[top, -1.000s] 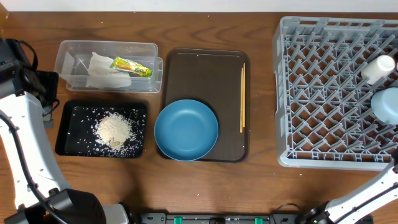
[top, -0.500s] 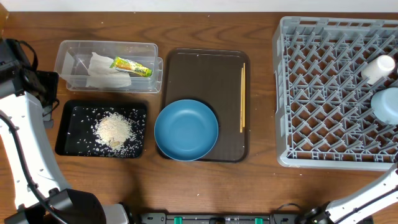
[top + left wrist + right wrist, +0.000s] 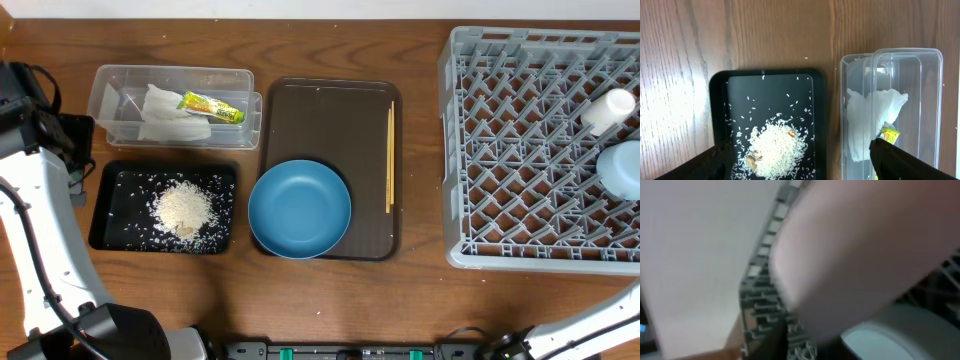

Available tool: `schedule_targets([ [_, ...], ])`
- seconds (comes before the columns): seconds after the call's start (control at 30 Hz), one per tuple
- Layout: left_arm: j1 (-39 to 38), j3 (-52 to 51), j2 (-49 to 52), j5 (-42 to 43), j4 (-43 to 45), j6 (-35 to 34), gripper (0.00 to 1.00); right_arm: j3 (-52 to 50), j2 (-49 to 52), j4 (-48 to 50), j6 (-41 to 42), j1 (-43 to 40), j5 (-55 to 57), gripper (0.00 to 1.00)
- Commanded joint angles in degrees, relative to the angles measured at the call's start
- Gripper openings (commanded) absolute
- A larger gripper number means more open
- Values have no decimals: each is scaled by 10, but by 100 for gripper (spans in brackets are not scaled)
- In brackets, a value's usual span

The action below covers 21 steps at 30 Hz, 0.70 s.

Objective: Sort waste into correct bins and load items into the dishwasher rack
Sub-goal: 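Carry the pink dish right and lower it into the rack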

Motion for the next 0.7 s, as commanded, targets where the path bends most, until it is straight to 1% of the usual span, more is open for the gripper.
schedule_targets([
  [0.0,3,2,2,-3,-3,1,89,-3,-78,-17,-9,-2,73,36],
  [0.07,3,2,2,-3,-3,1,89,-3,-104,-30,-9,1,85,50],
  [0.1,3,2,2,-3,-3,1,89,-3,-116,-35,-7,3,88,54],
  [0.13,3,2,2,-3,-3,1,89,-3,-126,-36,-6,4,89,55],
  [0.3,3,2,2,-3,-3,1,89,-3,-165,-37,6,14,89,54],
  [0.47,3,2,2,-3,-3,1,89,-3,-170,-31,6,28,104,54],
  [0.6,3,2,2,-3,-3,1,89,-3,-170,-36,7,50,181,53],
  [0.67,3,2,2,-3,-3,1,89,-3,-170,-43,20,64,245,52],
])
